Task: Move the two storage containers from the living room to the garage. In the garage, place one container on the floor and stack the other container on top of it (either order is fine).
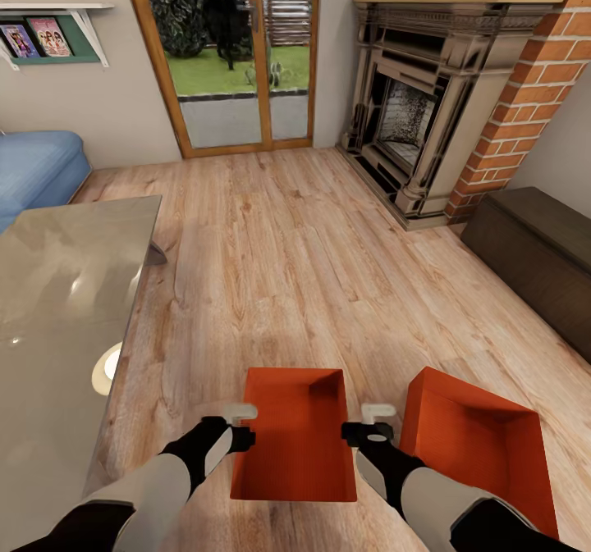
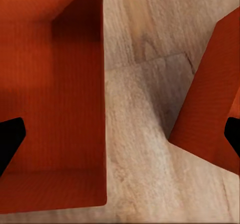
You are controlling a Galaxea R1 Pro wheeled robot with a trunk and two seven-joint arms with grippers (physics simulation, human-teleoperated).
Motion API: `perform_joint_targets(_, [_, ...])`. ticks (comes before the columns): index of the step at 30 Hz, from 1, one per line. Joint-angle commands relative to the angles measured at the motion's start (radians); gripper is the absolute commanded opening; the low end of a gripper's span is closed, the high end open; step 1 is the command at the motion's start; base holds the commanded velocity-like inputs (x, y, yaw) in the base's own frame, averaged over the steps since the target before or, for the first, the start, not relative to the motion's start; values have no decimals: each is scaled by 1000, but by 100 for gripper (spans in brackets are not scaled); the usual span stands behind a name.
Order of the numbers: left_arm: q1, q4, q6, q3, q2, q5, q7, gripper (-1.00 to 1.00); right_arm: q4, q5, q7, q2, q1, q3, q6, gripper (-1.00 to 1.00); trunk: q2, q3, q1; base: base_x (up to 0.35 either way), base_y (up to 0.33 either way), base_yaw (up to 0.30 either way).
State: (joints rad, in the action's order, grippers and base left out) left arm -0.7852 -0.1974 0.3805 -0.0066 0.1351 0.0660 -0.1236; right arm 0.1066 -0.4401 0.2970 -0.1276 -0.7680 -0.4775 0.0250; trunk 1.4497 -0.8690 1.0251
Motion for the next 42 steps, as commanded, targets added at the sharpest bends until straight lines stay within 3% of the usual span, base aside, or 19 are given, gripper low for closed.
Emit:
perform_joint_targets(1, [0, 2, 2, 0, 1, 7, -7, 100, -5, -11, 4, -2, 0, -8, 5, 100, 0, -1, 0, 0, 0, 0])
perform_joint_targets(13, [0, 7, -16, 0, 2, 6, -82, 100, -17, -12, -6, -20, 1, -6, 14, 100, 0, -1, 0, 0, 0, 0])
perform_joint_targets(19, [0, -8, -43, -2, 3, 5, -85, 100, -56, -11, -10, -29, 1, -6, 28, 100, 0, -1, 0, 0, 0, 0])
perform_joint_targets(22, [1, -9, -111, -3, 3, 4, -86, 100, -80, -11, -11, -30, 8, -6, 48, 100, 0, -1, 0, 0, 0, 0])
perform_joint_targets(27, [1, -2, -148, -1, 12, 3, -86, 100, -86, -11, -12, -30, 13, -6, 54, 100, 0, -1, 0, 0, 0, 0])
perform_joint_targets(42, [1, -3, -150, -1, 32, 8, -92, 100, -87, -11, -17, -29, 13, -7, 55, 100, 0, -1, 0, 0, 0, 0])
